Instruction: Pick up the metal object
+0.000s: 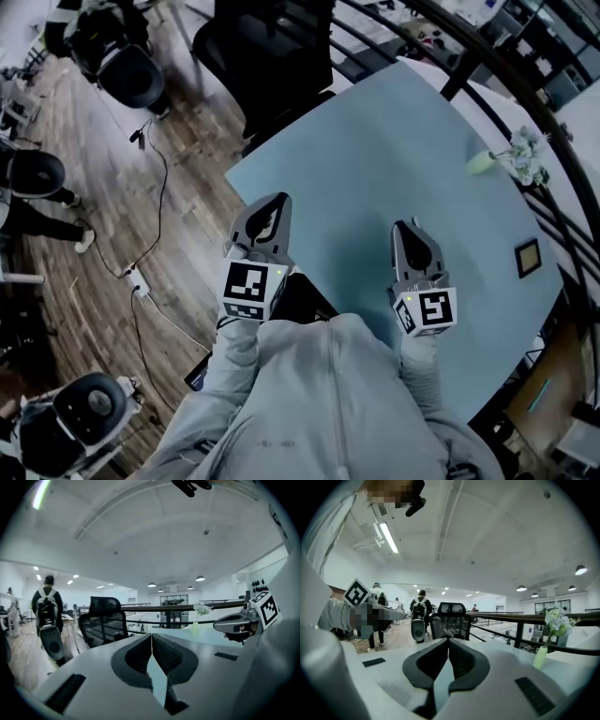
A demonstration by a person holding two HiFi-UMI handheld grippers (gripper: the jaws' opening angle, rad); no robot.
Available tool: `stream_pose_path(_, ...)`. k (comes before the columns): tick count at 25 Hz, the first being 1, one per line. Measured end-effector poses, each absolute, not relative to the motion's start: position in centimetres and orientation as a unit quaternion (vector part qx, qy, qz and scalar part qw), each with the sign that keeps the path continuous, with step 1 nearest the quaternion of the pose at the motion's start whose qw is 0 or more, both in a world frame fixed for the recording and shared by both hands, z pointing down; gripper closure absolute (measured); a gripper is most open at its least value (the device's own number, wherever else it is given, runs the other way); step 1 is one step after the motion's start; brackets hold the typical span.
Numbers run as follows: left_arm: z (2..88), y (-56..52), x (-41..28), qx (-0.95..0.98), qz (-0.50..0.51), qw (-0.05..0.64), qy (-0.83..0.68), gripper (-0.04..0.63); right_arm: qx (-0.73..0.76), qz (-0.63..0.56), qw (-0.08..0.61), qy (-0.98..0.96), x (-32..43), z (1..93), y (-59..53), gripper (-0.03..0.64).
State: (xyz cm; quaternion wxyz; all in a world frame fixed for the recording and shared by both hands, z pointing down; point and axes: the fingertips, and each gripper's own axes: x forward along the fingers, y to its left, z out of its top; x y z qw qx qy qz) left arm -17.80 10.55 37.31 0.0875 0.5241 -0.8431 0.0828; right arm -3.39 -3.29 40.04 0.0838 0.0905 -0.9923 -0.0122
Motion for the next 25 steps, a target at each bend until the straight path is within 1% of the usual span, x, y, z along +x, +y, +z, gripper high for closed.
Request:
stream_pose_path(5, 37.7, 0.9, -20.4, 0.626, 0.091, 0.077, -0.771, 0.568, 0.216, -0.003, 0.088, -0.972, -3.0, 40.5, -9.1, 0.592)
stream_pose_path(9, 38.2, -6.6, -20.0, 0.711, 0.1, 0.076, -0.692, 0.568, 0.324, 0.003, 0.095, -0.941, -0.8, 40.3, -12.5, 0.592)
stream_pose_path(13, 38.9, -11.6, -17.4, 0.768, 0.105, 0.076, -0.628, 0.568, 0.408, 0.019, 0.107, -0.906, 2.8, 41.1, -14.5, 0.592)
stream_pose_path(18, 39.4, -15.1, -12.1, 0.83, 0.111, 0.073, -0.541, 0.568, 0.504, 0.028, 0.114, -0.856, 8.5, 40.9, -13.9, 0.592)
stream_pose_path(25, 40.4, -16.7, -7.6, 0.858, 0.112, 0.078, -0.494, 0.568, 0.552, 0.031, 0.124, -0.824, 13.2, 41.1, -13.3, 0.592)
